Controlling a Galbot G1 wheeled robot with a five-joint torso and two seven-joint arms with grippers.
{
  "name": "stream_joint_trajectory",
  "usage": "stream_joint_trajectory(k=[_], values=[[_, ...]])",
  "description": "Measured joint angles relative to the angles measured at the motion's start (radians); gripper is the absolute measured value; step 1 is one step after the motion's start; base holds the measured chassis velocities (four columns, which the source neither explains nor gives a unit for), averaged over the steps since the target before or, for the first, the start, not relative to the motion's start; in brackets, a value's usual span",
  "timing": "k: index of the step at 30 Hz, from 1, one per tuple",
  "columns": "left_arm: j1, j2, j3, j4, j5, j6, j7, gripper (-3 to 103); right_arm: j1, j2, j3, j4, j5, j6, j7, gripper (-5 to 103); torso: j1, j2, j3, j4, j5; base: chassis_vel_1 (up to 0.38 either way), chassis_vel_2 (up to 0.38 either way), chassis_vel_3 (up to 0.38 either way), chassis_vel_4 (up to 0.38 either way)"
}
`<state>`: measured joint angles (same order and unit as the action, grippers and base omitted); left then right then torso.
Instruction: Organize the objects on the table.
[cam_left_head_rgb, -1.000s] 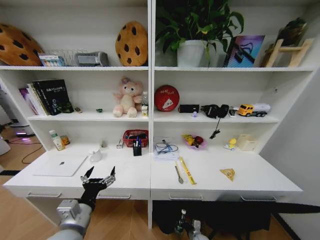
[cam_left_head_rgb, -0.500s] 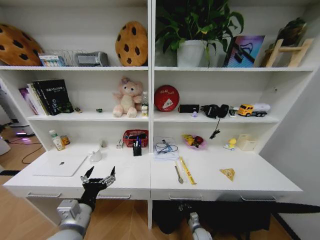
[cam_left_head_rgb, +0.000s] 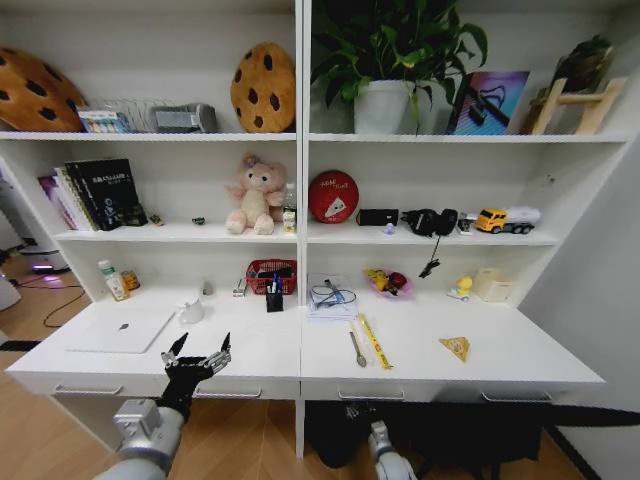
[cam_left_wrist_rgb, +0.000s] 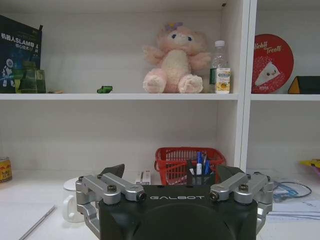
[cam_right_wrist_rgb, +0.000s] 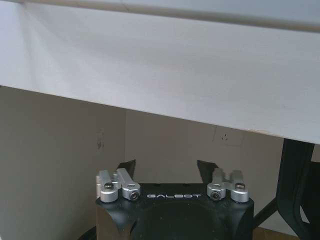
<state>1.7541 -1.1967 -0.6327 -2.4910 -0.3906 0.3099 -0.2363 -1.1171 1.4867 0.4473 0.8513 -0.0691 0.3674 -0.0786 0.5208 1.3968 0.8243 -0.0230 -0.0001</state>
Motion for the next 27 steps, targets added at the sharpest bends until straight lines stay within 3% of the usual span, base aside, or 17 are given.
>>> stream_joint_trajectory(k=[1,5,9,11,12,14,15,16,17,18,19,20,22,23,25,26,27], values=[[0.0,0.0,0.0,0.0,0.0,0.0,0.0,100,0.003,0.0,0.001,-0.002,0.002,-0.002,0.0,71,0.0,0.0,0.0,0.0,0.0,0.0,0.0,0.0,0.0],[0.0,0.0,0.0,0.0,0.0,0.0,0.0,100,0.0,-0.003,0.002,0.012,0.012,-0.018,0.01,88,0.0,0.0,0.0,0.0,0.0,0.0,0.0,0.0,0.0],[0.0,0.0,0.0,0.0,0.0,0.0,0.0,100,-0.038,-0.008,-0.003,0.071,0.045,-0.086,0.072,99,0.0,0.0,0.0,0.0002,0.0,0.0,0.0,0.0,0.0],[0.0,0.0,0.0,0.0,0.0,0.0,0.0,100,-0.129,-0.03,-0.035,0.194,0.202,-0.314,0.181,100,0.0,0.0,0.0,-0.0001,0.0,0.0,0.0,0.0,0.0],[0.0,0.0,0.0,0.0,0.0,0.0,0.0,100,-0.129,-0.03,-0.035,0.194,0.202,-0.314,0.181,100,0.0,0.0,0.0,-0.0001,0.0,0.0,0.0,0.0,0.0],[0.0,0.0,0.0,0.0,0.0,0.0,0.001,100,-0.185,-0.042,-0.045,0.299,0.423,-0.546,0.322,100,0.0,0.0,0.0,-0.0003,0.0001,0.0,0.0,0.0,0.0],[0.0,0.0,0.0,0.0,0.0,0.0,0.001,100,-0.185,-0.042,-0.045,0.299,0.423,-0.546,0.322,100,0.0,0.0,0.0,-0.0003,0.0001,0.0,0.0,0.0,0.0],[0.0,0.0,0.0,0.0,0.0,0.0,0.0,100,-0.212,-0.049,-0.044,0.375,0.6,-0.697,0.455,100,0.0,0.0,0.0,-0.0002,0.0001,0.0,0.0,0.0,0.0],[0.0,0.0,0.0,0.0,0.0,0.0,0.0,100,-0.227,-0.055,-0.042,0.432,0.733,-0.782,0.556,100,0.0,0.0,0.0,-0.0001,0.0002,0.0,0.0,0.0,0.0],[0.0,0.0,0.0,0.0,0.0,0.0,0.0,100,-0.227,-0.055,-0.042,0.432,0.733,-0.782,0.556,100,0.0,0.0,0.0,-0.0001,0.0002,0.0,0.0,0.0,0.0],[0.0,0.0,0.0,0.0,0.0,0.0,0.0,100,-0.239,-0.063,-0.039,0.479,0.84,-0.826,0.632,100,0.0,0.0,0.0,0.0,0.0002,0.0,0.0,0.0,0.0],[0.0,0.0,0.0,0.0,0.0,0.0,0.0,100,-0.239,-0.063,-0.039,0.479,0.84,-0.826,0.632,100,0.0,0.0,0.0,0.0,0.0002,0.0,0.0,0.0,0.0],[0.0,0.0,0.0,0.0,0.0,0.0,0.0,100,-0.295,-0.092,-0.026,0.661,1.185,-0.894,0.874,100,0.0,0.0,0.0,0.0,0.0002,0.0,0.0,0.0,0.0],[0.0,0.0,0.0,0.0,0.0,0.0,0.001,100,-0.318,-0.101,-0.023,0.752,1.295,-0.895,0.969,100,0.0,0.0,0.0,-0.0001,0.0003,0.0,0.0,0.0,0.0],[0.0,0.0,0.0,0.0,0.0,0.0,0.0,100,-0.359,-0.113,-0.017,0.929,1.444,-0.882,1.139,100,0.0,0.0,0.0,0.0001,-0.0002,0.0,0.0,0.0,0.0],[0.0,0.0,0.0,0.0,0.0,0.0,0.0,100,-0.359,-0.113,-0.017,0.929,1.444,-0.882,1.139,100,0.0,0.0,0.0,0.0001,-0.0002,0.0,0.0,0.0,0.0],[0.0,0.0,0.0,0.0,0.0,0.0,0.0,100,-0.375,-0.121,-0.017,1.008,1.503,-0.867,1.233,100,0.0,0.0,0.0,0.0001,-0.0001,0.0,0.0,0.0,0.0]])
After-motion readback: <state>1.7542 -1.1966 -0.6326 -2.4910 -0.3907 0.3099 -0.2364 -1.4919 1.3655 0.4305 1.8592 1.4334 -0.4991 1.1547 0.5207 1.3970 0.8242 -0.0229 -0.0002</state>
